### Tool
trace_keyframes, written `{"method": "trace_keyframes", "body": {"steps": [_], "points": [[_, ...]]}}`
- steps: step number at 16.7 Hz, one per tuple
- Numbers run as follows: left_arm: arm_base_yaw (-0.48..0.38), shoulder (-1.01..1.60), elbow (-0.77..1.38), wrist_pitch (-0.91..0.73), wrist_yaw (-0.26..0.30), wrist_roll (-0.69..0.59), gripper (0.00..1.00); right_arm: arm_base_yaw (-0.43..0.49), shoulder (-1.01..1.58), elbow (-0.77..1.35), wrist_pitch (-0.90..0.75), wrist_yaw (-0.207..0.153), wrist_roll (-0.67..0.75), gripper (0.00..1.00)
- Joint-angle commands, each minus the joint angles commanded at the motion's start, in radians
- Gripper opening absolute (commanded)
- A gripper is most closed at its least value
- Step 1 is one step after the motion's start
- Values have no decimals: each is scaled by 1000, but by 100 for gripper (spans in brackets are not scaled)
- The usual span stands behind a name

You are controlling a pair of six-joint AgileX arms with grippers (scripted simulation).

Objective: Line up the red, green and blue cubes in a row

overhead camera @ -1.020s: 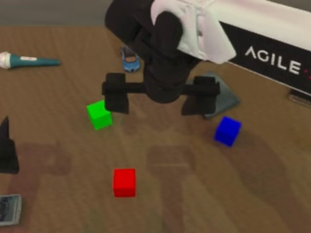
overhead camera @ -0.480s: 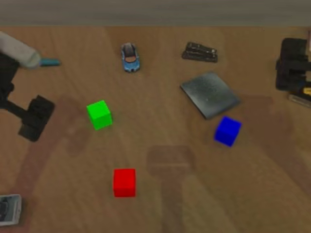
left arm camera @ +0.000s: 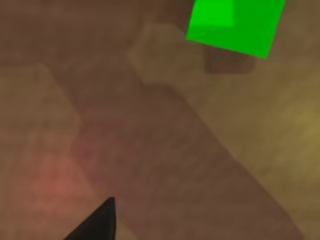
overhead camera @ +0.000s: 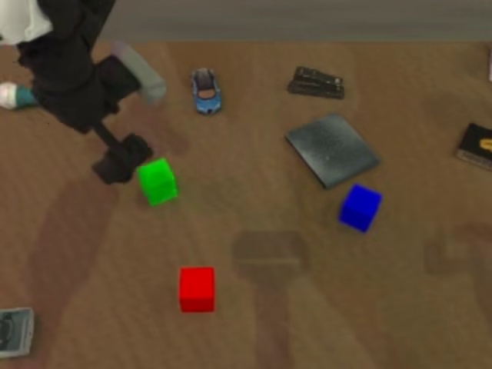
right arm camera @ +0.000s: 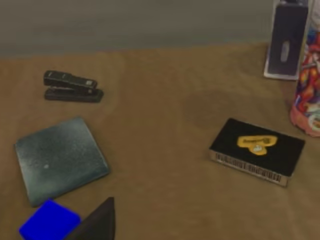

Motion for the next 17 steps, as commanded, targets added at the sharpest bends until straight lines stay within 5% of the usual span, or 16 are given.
{"method": "trace_keyframes", "body": {"steps": [7,17], "points": [[-52,349,370,-153,-8,131,100,-136,-341,-316,267,-94,-121,100],[-54,387,369,-121,-9,143,100,-146,-371,-339,290,-103,-129,100]]}}
